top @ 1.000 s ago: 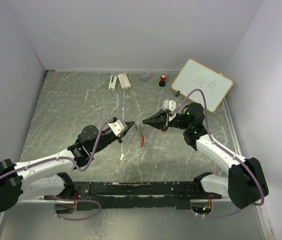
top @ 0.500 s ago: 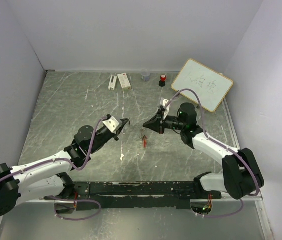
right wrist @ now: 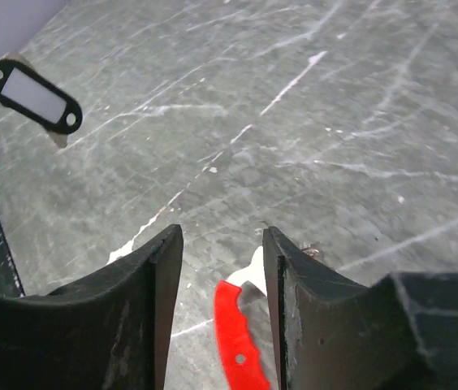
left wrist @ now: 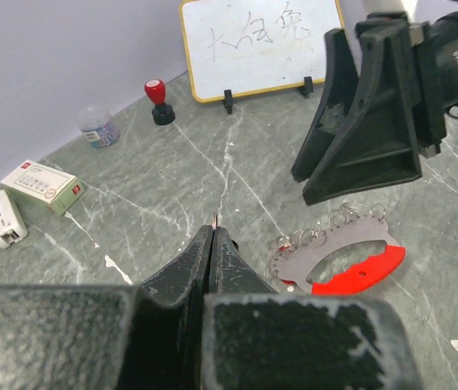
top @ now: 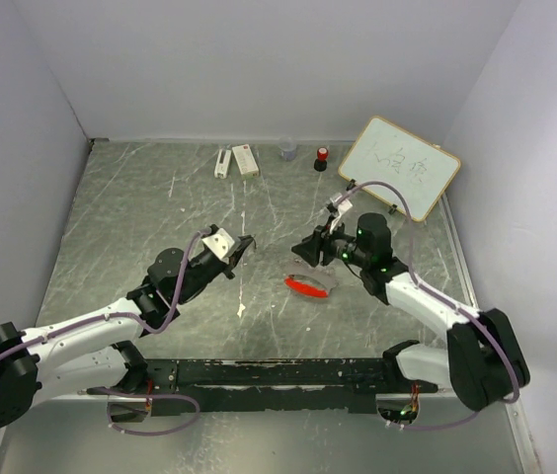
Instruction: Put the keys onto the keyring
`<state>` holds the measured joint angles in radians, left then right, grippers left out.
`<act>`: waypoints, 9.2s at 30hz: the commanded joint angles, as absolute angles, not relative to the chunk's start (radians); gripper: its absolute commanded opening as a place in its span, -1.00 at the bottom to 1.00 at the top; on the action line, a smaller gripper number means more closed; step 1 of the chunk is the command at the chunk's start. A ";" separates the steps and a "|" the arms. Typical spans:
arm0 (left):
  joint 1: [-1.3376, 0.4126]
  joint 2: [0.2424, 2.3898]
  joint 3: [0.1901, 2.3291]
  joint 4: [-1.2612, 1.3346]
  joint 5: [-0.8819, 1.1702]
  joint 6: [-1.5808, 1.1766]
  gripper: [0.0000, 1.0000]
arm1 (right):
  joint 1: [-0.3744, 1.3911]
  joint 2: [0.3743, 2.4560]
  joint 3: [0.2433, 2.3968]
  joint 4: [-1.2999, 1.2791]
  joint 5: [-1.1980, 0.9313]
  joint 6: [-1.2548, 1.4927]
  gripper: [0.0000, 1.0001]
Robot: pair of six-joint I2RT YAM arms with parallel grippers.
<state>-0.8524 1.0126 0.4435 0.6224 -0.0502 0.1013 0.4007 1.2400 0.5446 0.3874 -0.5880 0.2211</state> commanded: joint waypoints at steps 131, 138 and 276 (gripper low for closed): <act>-0.845 1.176 0.422 0.700 0.033 -0.010 -0.87 | 0.413 1.035 0.436 -0.077 0.088 0.479 -0.46; -0.844 1.161 0.414 0.692 0.028 -0.012 -0.87 | 0.413 1.129 0.482 -0.117 0.105 0.453 -0.39; -0.845 1.109 0.467 0.775 0.149 0.065 -0.87 | 0.689 1.285 0.681 0.280 -0.028 0.903 -1.00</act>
<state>-0.8513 1.1099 0.4282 0.7162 0.1684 0.0486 0.6498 1.2781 0.6460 0.1661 -0.0921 0.8177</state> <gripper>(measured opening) 0.073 0.007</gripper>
